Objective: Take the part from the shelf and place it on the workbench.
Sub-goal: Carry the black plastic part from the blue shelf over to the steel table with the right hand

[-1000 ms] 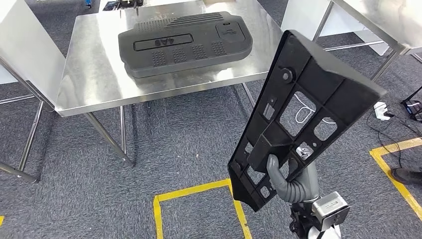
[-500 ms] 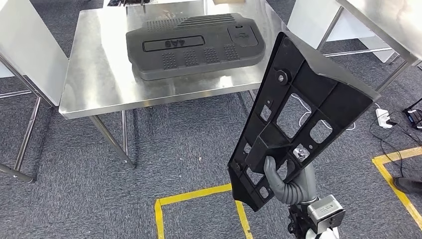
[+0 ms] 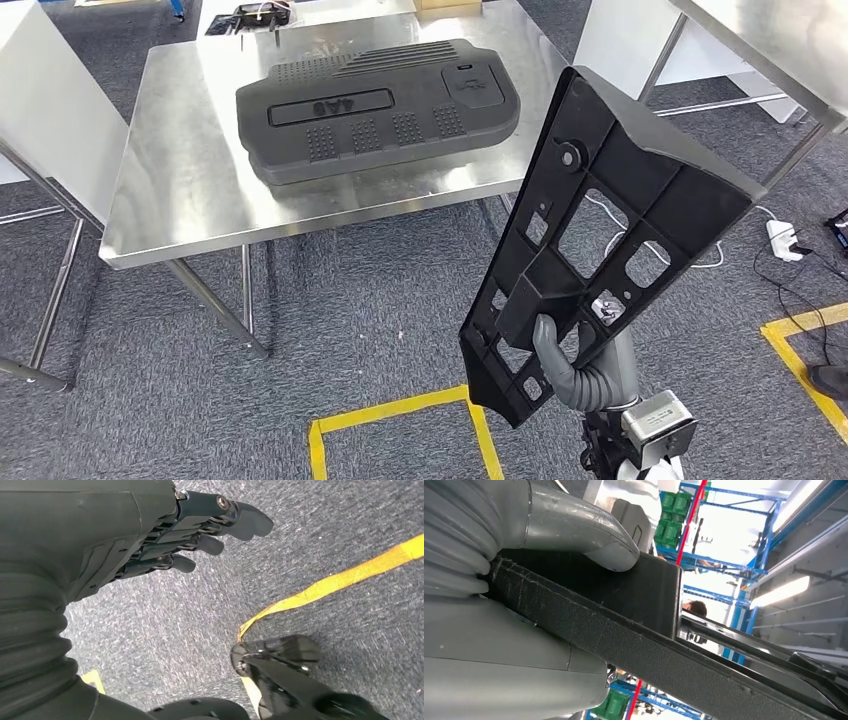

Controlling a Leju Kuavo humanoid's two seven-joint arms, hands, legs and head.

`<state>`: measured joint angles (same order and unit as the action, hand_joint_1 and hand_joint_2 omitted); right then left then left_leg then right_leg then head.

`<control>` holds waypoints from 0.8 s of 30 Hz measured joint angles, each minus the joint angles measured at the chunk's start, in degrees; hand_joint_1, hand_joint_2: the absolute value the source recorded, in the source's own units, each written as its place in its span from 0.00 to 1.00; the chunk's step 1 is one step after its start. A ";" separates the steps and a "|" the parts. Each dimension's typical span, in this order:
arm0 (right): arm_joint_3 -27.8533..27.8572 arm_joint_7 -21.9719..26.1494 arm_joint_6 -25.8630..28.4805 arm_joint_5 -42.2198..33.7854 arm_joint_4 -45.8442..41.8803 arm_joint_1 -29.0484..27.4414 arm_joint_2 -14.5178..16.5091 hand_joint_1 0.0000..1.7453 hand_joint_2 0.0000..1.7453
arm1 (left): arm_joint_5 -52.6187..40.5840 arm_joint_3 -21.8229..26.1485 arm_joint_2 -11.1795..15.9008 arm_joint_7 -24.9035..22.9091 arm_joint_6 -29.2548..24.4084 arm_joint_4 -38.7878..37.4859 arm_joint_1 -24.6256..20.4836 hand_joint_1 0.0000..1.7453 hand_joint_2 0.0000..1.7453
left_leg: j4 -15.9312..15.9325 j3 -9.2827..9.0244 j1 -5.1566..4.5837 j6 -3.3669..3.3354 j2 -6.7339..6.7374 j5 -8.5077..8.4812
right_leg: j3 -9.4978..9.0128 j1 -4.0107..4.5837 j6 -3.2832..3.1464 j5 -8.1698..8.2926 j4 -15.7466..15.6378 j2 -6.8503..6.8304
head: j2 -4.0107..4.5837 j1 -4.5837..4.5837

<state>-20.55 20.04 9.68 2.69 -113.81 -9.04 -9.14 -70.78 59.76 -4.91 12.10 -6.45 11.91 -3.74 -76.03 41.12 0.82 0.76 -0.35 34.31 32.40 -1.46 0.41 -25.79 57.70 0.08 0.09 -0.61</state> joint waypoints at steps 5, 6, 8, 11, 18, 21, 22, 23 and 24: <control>0.01 0.04 0.07 0.02 -0.04 -0.38 -0.03 1.00 1.00 | 0.03 0.33 0.24 -0.17 -0.09 -0.05 0.32 0.00 1.00 | 14.44 -5.20 0.46 0.03 0.08 -8.79 | -1.99 0.12 1.46 -2.32 0.27 0.49 | 0.00 -0.15; 0.02 0.08 0.09 0.03 -0.07 -0.43 -0.05 1.00 1.00 | 0.03 0.34 0.23 -0.21 -0.12 -0.08 0.32 0.00 1.00 | 15.34 -5.70 0.36 -0.21 0.03 -8.52 | -1.92 0.27 1.82 -2.57 0.19 0.52 | 0.00 -0.17; 0.02 0.14 0.11 0.17 -0.20 -0.52 -0.07 1.00 1.00 | 0.03 0.36 0.22 -0.27 -0.20 -0.07 0.28 0.00 1.00 | 15.71 -5.95 0.24 -0.96 -0.06 -8.13 | -2.12 0.30 2.44 -2.78 -0.12 0.53 | 0.00 -0.07; 0.06 0.23 0.16 0.49 -0.43 -0.56 -0.20 1.00 1.00 | 0.03 0.38 0.20 -0.21 -0.25 -0.05 0.33 0.00 1.00 | 16.14 -6.62 0.42 -2.07 -0.12 -7.93 | -0.03 0.27 2.68 -4.71 4.43 0.40 | 0.00 0.26; 0.29 0.25 0.34 2.55 -0.48 -0.25 -0.83 1.00 1.00 | 0.03 0.42 0.05 0.04 -0.15 -0.04 0.32 0.00 1.00 | 16.20 -9.03 0.15 -2.57 -0.50 -5.72 | 7.80 0.32 3.93 -1.36 9.53 0.25 | 0.00 0.67; 0.70 -0.45 0.72 4.31 -0.48 1.34 -1.50 1.00 1.00 | -0.04 0.41 -0.16 0.06 -0.06 -0.04 0.19 0.00 1.00 | 16.29 -9.91 -0.31 -1.80 -0.67 -4.45 | 4.56 0.88 3.02 2.52 1.23 0.03 | 0.00 0.71; 0.88 -0.78 0.78 4.62 -0.48 1.93 -1.71 1.00 1.00 | -0.06 0.41 -0.18 0.06 -0.05 -0.04 0.13 0.00 1.00 | 16.48 -10.08 -0.42 -1.50 -0.68 -4.21 | 4.36 1.10 2.47 2.53 0.98 0.05 | 0.00 0.71; 1.05 -1.09 0.80 4.86 -0.48 2.49 -1.88 1.00 1.00 | -0.07 0.41 -0.18 0.08 -0.04 -0.04 0.07 0.00 1.00 | 16.74 -10.27 -0.37 -1.21 -0.64 -4.07 | 4.20 1.00 2.03 2.49 0.83 0.09 | 0.00 0.67; 1.20 -1.41 0.81 5.13 -0.48 3.10 -2.02 1.00 1.00 | -0.08 0.41 -0.15 0.12 -0.01 -0.03 0.02 0.00 1.00 | 16.56 -10.33 -0.32 -0.92 -0.53 -3.81 | 3.90 0.80 1.64 2.41 0.60 0.13 | 0.00 0.63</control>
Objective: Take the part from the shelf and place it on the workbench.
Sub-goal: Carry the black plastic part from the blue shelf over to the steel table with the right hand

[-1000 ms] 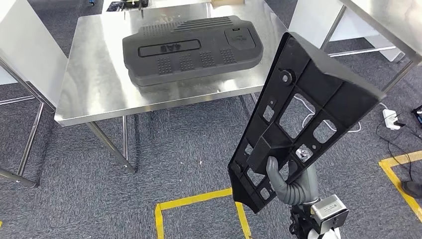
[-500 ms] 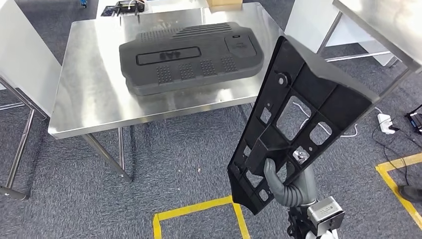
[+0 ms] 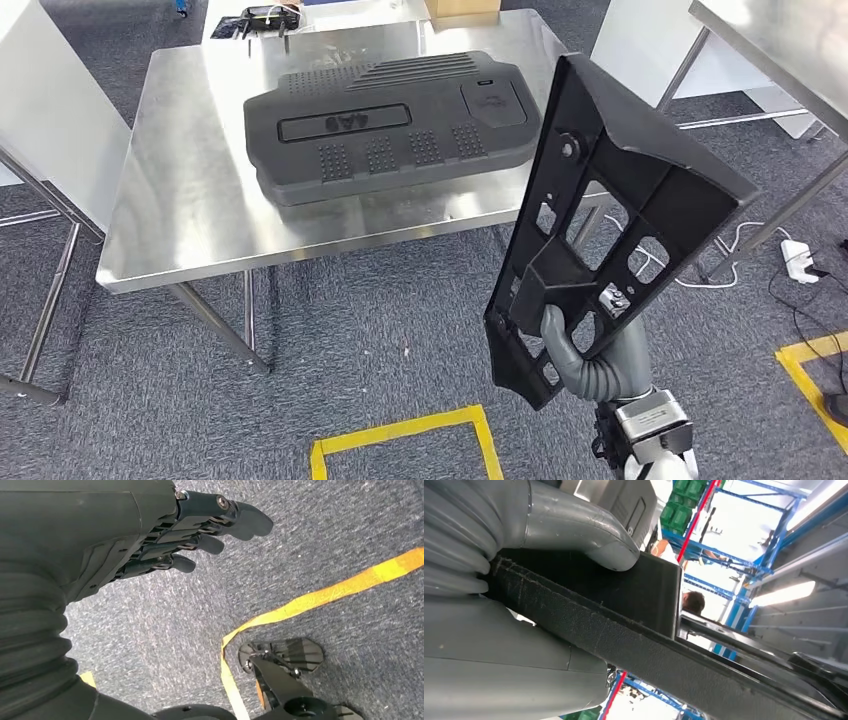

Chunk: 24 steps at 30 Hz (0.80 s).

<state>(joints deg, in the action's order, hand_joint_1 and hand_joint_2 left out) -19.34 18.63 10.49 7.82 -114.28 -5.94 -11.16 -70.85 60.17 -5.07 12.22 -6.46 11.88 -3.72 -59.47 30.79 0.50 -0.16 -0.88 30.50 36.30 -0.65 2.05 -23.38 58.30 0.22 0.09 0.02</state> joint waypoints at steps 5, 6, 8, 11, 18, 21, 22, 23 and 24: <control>0.65 -1.02 0.01 0.72 0.04 3.86 -1.13 1.00 1.00 | -0.01 0.00 -0.01 0.64 0.20 0.00 -0.15 0.00 1.00 | -14.26 7.45 0.31 0.94 0.40 5.48 | -2.40 -0.54 -1.95 -1.33 -0.60 -0.03 | 0.00 -0.29; 0.73 -1.14 0.02 0.73 0.04 4.32 -1.30 1.00 1.00 | -0.01 0.00 -0.03 0.71 0.22 -0.01 -0.13 0.00 1.00 | -16.09 9.05 0.37 1.08 0.41 5.28 | -2.91 -0.48 -2.00 -1.72 -0.59 0.01 | 0.00 -0.28; 0.84 -1.20 0.16 0.87 0.04 4.81 -1.60 1.00 1.00 | -0.01 0.00 -0.02 0.79 0.24 -0.01 -0.06 0.00 1.00 | -13.17 9.16 0.53 1.17 0.49 1.28 | -4.22 -0.49 -1.77 -2.65 -0.53 0.14 | 0.00 -0.32; 1.31 -1.20 0.60 1.18 -0.07 5.60 -2.19 1.00 1.00 | 0.01 0.02 0.03 0.92 0.27 -0.03 -0.04 0.00 1.00 | -2.87 5.44 0.60 0.81 0.65 -4.79 | -5.48 -0.20 -0.90 -4.18 -0.23 0.29 | 0.00 -0.43; 3.40 -1.69 1.26 2.10 -1.31 7.36 -4.36 1.00 1.00 | 0.00 0.04 -0.32 0.92 0.39 -0.05 -0.09 0.00 1.00 | -0.16 3.74 0.61 -1.50 0.45 -4.37 | -3.10 -0.18 0.61 -6.36 3.97 0.20 | 0.00 -0.08; 3.65 -1.72 1.35 2.25 -1.36 7.56 -4.60 1.00 1.00 | -0.01 0.04 -0.31 0.91 0.39 -0.05 -0.12 0.00 1.00 | -0.12 3.61 0.61 -1.74 0.44 -4.23 | -1.60 -0.15 0.48 -7.22 6.65 0.20 | 0.00 0.05; 3.66 -1.72 1.36 2.26 -1.36 7.57 -4.62 1.00 1.00 | -0.01 0.04 -0.31 0.91 0.39 -0.05 -0.12 0.00 1.00 | -0.12 3.61 0.61 -1.75 0.44 -4.22 | -1.47 -0.15 0.47 -7.29 6.87 0.20 | 0.00 0.06; 3.69 -1.72 1.37 2.27 -1.36 7.59 -4.66 1.00 1.00 | 0.00 0.04 -0.32 0.90 0.39 -0.05 -0.12 0.00 1.00 | -0.12 3.60 0.61 -1.78 0.44 -4.19 | -1.16 -0.15 0.45 -7.45 7.40 0.20 | 0.00 0.08; 3.81 -1.78 1.42 2.37 -1.36 7.60 -4.81 1.00 1.00 | 0.00 0.04 -0.35 0.87 0.40 -0.04 -0.13 0.00 1.00 | -0.12 3.52 0.59 -1.86 0.43 -4.06 | 0.38 -0.16 0.40 -8.10 9.81 0.20 | 0.00 0.09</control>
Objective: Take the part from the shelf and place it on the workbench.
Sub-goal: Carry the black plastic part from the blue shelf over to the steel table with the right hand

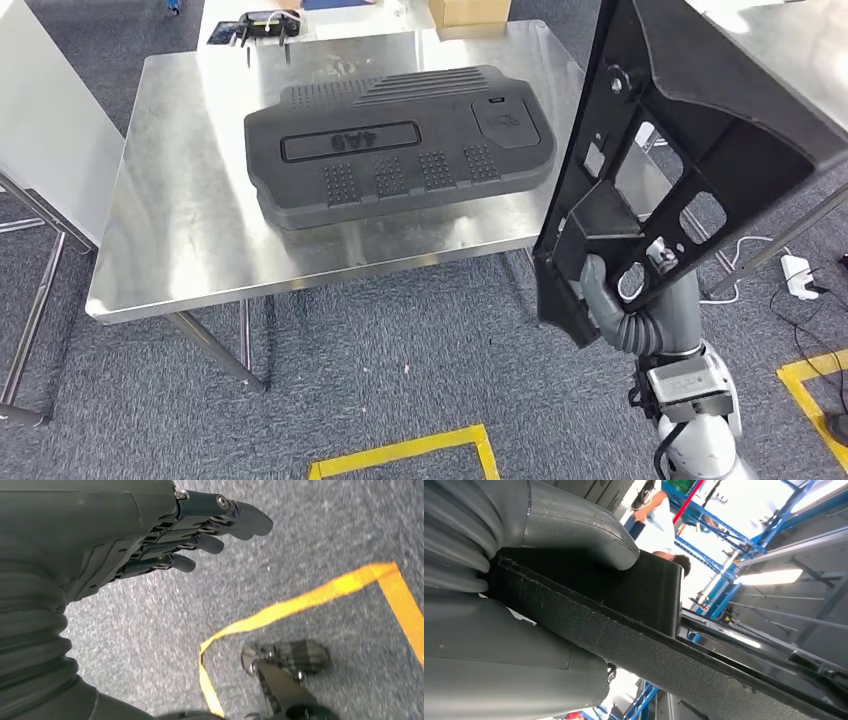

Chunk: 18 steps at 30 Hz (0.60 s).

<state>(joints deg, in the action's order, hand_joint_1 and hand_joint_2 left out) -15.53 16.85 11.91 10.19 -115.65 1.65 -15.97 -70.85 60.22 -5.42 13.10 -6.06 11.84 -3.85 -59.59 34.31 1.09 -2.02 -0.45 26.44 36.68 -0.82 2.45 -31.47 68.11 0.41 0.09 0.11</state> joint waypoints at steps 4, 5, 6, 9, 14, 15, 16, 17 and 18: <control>1.21 -0.27 0.36 0.90 -0.29 0.23 -1.18 1.00 1.00 | 0.01 0.04 -0.37 -0.10 0.28 0.00 0.00 0.00 1.00 | 0.01 -2.16 -0.12 0.59 -0.34 2.07 | 1.98 -0.23 1.67 5.20 -3.35 -0.34 | 0.00 0.10; 1.52 -0.30 0.50 1.16 -0.46 0.37 -1.45 1.00 1.00 | 0.01 0.06 -0.47 -0.09 0.35 0.00 -0.02 0.00 1.00 | 0.09 -2.83 -0.22 1.04 -0.45 2.72 | 0.43 -0.20 1.86 7.60 -7.87 -0.43 | 0.00 0.10; 1.72 -0.37 0.62 1.41 -0.60 0.49 -1.57 1.00 1.00 | 0.02 0.08 -0.48 -0.08 0.36 0.01 -0.05 0.00 1.00 | 0.29 -3.09 -0.37 1.44 -0.48 3.08 | -0.43 -0.05 1.36 8.03 -9.68 -0.48 | 0.00 0.11; 2.07 -0.75 0.95 2.31 -0.93 0.80 -1.78 1.00 1.00 | -0.03 0.11 -0.47 -0.09 0.40 0.01 -0.16 0.00 1.00 | 0.16 -3.58 -0.30 2.29 -0.23 3.81 | -1.04 -0.32 -0.20 7.54 -9.95 -0.27 | 0.00 -0.03; 2.62 -1.42 1.55 3.35 -1.39 1.62 -2.28 1.00 1.00 | -0.11 0.34 -0.42 -0.39 0.57 0.01 -0.08 0.00 1.00 | -15.46 5.06 -0.27 2.81 0.16 9.52 | -3.14 -0.25 -2.16 6.14 -10.10 -0.30 | 0.00 -0.26; 2.71 -1.50 1.60 3.36 -1.40 1.64 -2.36 1.00 1.00 | -0.14 0.39 -0.42 -0.51 0.59 0.01 0.02 0.00 1.00 | -16.64 6.38 -0.27 2.75 0.17 8.85 | -3.63 -0.11 -2.25 5.79 -10.09 -0.23 | 0.00 -0.25; 2.82 -1.58 1.63 3.38 -1.43 1.65 -2.43 1.00 1.00 | -0.16 0.43 -0.40 -0.64 0.60 0.01 0.12 0.00 1.00 | -15.43 6.54 -0.27 2.61 0.17 6.94 | -4.19 -0.03 -2.23 5.39 -10.09 -0.11 | 0.00 -0.27; 2.94 -1.63 1.67 3.41 -1.51 1.64 -2.48 1.00 1.00 | -0.16 0.45 -0.38 -0.77 0.59 0.01 0.19 0.00 1.00 | -12.30 5.71 -0.29 2.37 0.17 4.23 | -4.84 0.02 -2.14 4.97 -10.09 0.02 | 0.00 -0.27; 3.09 -1.66 1.72 3.44 -1.61 1.64 -2.52 1.00 1.00 | -0.17 0.48 -0.35 -0.90 0.59 0.01 0.25 0.00 1.00 | -8.29 4.40 -0.34 2.03 0.17 1.50 | -5.29 0.07 -1.99 4.51 -10.10 0.12 | 0.00 -0.28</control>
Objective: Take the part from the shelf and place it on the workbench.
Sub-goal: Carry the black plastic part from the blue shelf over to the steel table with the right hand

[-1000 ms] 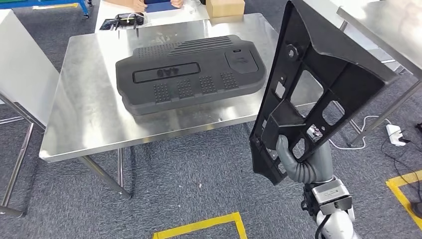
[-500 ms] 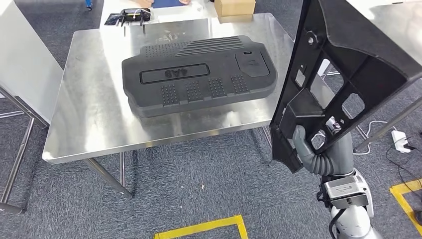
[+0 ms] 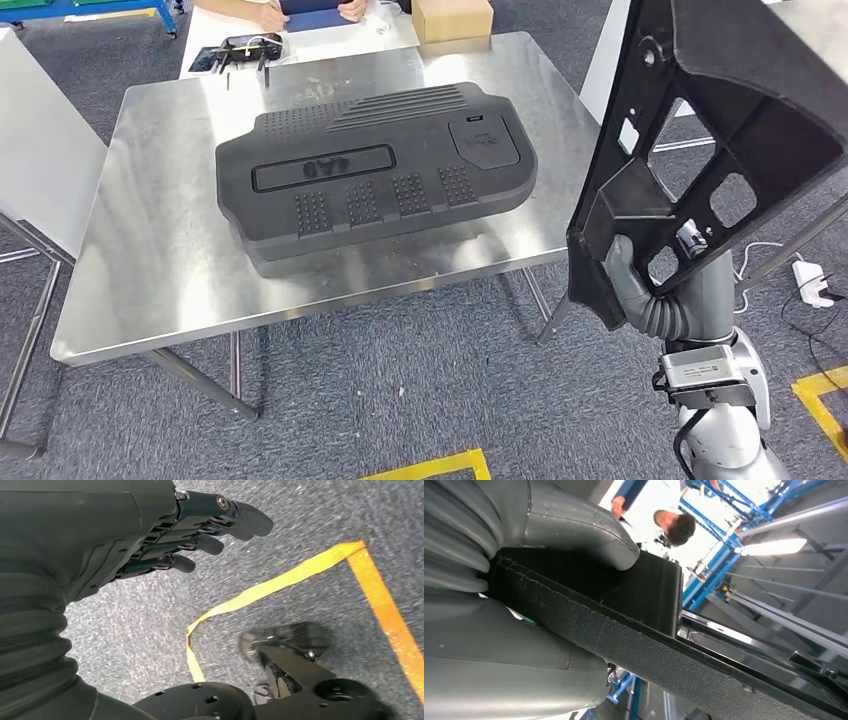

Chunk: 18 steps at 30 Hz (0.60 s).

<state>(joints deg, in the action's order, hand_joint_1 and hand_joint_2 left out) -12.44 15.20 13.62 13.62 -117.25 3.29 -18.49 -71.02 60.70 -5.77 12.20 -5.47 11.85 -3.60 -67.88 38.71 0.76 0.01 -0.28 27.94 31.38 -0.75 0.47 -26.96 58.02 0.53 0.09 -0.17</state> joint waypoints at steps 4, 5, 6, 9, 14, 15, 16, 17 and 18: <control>0.41 -0.01 0.40 0.03 -0.27 -0.04 -0.13 1.00 1.00 | -0.33 0.11 0.04 -0.20 -0.02 0.00 -0.02 0.00 1.00 | 7.67 -3.24 -0.50 -0.89 0.00 -2.19 | -0.81 0.54 1.10 -1.43 -0.09 0.20 | 0.00 0.08; 0.46 -0.01 0.46 0.03 -0.31 -0.07 -0.16 1.00 1.00 | -0.39 0.12 0.01 -0.20 -0.01 0.00 -0.03 0.00 1.00 | 7.78 -3.36 -0.48 -1.15 -0.02 -2.13 | -0.90 0.52 1.39 -1.58 -0.21 0.16 | 0.00 0.09; 0.51 -0.01 0.50 0.04 -0.37 -0.10 -0.21 1.00 1.00 | -0.43 0.13 -0.03 -0.17 -0.01 0.00 -0.02 0.00 1.00 | 8.07 -3.60 -0.39 -1.45 -0.05 -2.09 | -0.88 0.47 1.64 -1.86 0.15 0.09 | 0.00 0.12; 0.71 -0.01 0.58 0.15 -0.54 -0.12 -0.38 1.00 1.00 | -0.50 0.15 -0.04 -0.12 0.00 0.02 -0.02 0.00 1.00 | 8.79 -4.47 0.02 -2.27 -0.04 -1.91 | 2.93 0.25 1.75 -4.65 7.28 -0.08 | 0.00 0.37; 0.03 -0.79 0.20 3.93 0.14 0.19 -0.17 1.00 1.00 | -0.67 0.15 -0.10 -0.22 0.04 0.02 -0.03 0.00 1.00 | 8.79 -5.94 0.36 -1.96 -0.30 -0.44 | 9.73 -0.76 3.87 -2.99 12.99 -0.18 | -0.01 0.39; -0.47 -1.09 0.20 5.70 0.62 0.62 0.06 1.00 1.00 | -0.70 0.15 -0.14 -0.30 0.07 0.02 -0.03 0.00 1.00 | 8.79 -6.45 0.48 -1.62 -0.34 -0.03 | 8.34 -1.01 4.71 -0.52 8.83 -0.32 | -0.01 0.41; -1.12 -1.33 0.32 7.47 1.30 1.20 0.42 1.00 1.00 | -0.72 0.16 -0.15 -0.40 0.09 0.02 -0.04 0.00 1.00 | 8.75 -6.90 0.45 -1.19 -0.36 0.46 | 6.76 -1.10 5.17 1.50 4.98 -0.52 | -0.01 0.52; -1.89 -1.55 0.51 9.08 1.99 1.82 0.89 1.00 1.00 | -0.74 0.16 -0.16 -0.50 0.11 0.03 -0.10 0.00 1.00 | 8.77 -7.20 0.35 -0.75 -0.38 0.90 | 5.56 -1.10 5.00 2.78 2.21 -0.61 | -0.01 0.56; -2.68 -1.82 0.76 10.57 2.67 2.45 1.42 1.00 1.00 | -0.75 0.17 -0.17 -0.58 0.11 0.03 -0.16 0.00 1.00 | 8.87 -7.43 0.18 -0.38 -0.39 1.25 | 4.87 -1.02 4.49 3.31 0.77 -0.67 | 0.00 0.55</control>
<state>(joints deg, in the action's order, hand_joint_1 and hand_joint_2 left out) -15.12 13.37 14.39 24.20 -114.58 5.75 -17.07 -71.78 60.87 -5.93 11.62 -5.36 11.87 -3.76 -59.01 31.28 0.94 -0.37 -0.67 29.19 36.25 -1.77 4.95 -23.66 58.79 -0.13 0.09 0.38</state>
